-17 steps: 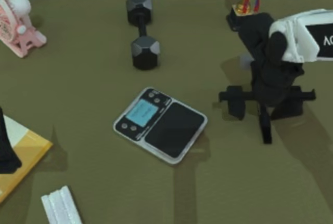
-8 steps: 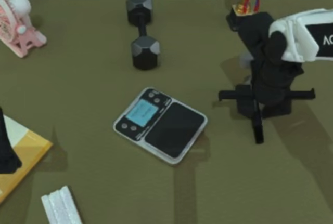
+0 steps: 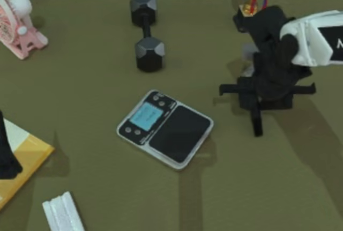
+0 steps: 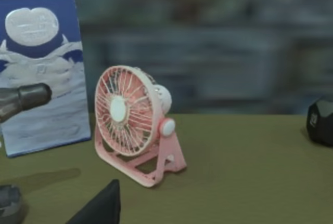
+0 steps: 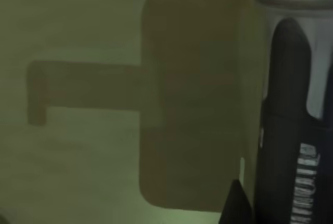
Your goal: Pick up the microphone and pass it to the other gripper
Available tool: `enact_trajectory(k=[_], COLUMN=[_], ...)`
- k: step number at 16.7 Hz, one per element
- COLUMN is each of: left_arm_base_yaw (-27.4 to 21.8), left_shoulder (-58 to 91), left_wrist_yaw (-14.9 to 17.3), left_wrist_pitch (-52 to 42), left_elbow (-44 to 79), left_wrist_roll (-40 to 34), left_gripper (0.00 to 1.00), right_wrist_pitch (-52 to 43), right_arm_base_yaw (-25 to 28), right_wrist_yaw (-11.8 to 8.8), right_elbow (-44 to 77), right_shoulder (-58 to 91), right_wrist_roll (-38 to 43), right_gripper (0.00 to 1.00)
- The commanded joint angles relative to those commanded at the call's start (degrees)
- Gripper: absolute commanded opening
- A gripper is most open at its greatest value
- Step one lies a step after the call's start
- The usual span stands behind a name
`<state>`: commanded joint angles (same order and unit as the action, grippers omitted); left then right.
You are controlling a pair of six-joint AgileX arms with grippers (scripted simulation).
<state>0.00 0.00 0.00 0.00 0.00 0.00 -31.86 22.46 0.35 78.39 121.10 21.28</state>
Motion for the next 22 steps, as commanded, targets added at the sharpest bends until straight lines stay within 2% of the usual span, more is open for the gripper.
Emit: enact_trajectory(k=[4, 12, 15, 18, 22], left_arm_base_yaw=[0.0, 0.0, 0.0, 0.0, 0.0], left_shoulder=[0.0, 0.0, 0.0, 0.0, 0.0], left_wrist_yaw=[0.0, 0.0, 0.0, 0.0, 0.0], left_wrist_pitch=[0.0, 0.0, 0.0, 0.0, 0.0], left_elbow=[0.0, 0.0, 0.0, 0.0, 0.0], left_wrist_roll=[0.0, 0.0, 0.0, 0.0, 0.0], left_gripper=[1.00, 1.00, 1.00, 1.00, 1.00], right_wrist_pitch=[15.7, 57.5, 69.9, 77.2, 79.0], right_arm_base_yaw=[0.0, -0.4, -0.5, -0.6, -0.7], right_wrist_yaw=[-4.6, -15.9, -19.4, -21.8, -22.4], right_elbow=[-4.2, -16.8, -20.5, -22.8, -23.3], right_shoulder=[-2.9, -11.4, -15.1, -18.3, -19.3], right_wrist_roll=[-3.9, -13.8, -17.2, -19.6, -20.3], right_gripper=[0.00, 0.00, 0.00, 0.00, 0.00])
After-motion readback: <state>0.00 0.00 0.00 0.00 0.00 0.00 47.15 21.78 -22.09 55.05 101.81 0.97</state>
